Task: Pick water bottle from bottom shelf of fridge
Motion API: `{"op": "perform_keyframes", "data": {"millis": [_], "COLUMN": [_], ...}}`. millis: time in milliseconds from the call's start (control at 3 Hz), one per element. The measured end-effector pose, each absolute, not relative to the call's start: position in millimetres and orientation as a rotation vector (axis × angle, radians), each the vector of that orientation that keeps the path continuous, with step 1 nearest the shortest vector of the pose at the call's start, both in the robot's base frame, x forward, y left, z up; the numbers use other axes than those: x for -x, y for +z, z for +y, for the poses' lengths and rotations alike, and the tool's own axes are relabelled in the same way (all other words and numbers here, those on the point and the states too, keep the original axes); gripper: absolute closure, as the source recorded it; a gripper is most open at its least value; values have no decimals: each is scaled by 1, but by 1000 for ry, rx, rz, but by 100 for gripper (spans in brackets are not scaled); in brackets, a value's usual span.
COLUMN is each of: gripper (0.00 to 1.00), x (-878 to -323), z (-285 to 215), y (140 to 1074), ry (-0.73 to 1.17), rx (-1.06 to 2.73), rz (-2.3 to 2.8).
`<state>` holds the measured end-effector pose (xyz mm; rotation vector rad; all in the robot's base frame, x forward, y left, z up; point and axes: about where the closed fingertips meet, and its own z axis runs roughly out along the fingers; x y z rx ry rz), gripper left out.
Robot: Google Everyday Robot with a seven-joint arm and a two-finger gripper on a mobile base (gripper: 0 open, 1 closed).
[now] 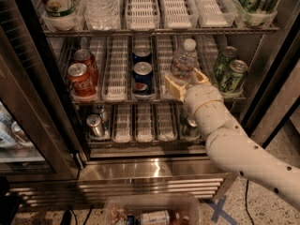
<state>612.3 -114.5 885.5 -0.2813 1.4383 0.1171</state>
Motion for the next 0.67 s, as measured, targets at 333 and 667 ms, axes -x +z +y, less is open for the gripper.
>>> {"op": "perform_keyframes", "data": {"millis": [333,667], "gripper": [100,100], "x": [-606,-594], "z": [-110,-101], "y": [884,886], "ry": [133,155], "rx": [304,333], "rz": [1441,1448]}}
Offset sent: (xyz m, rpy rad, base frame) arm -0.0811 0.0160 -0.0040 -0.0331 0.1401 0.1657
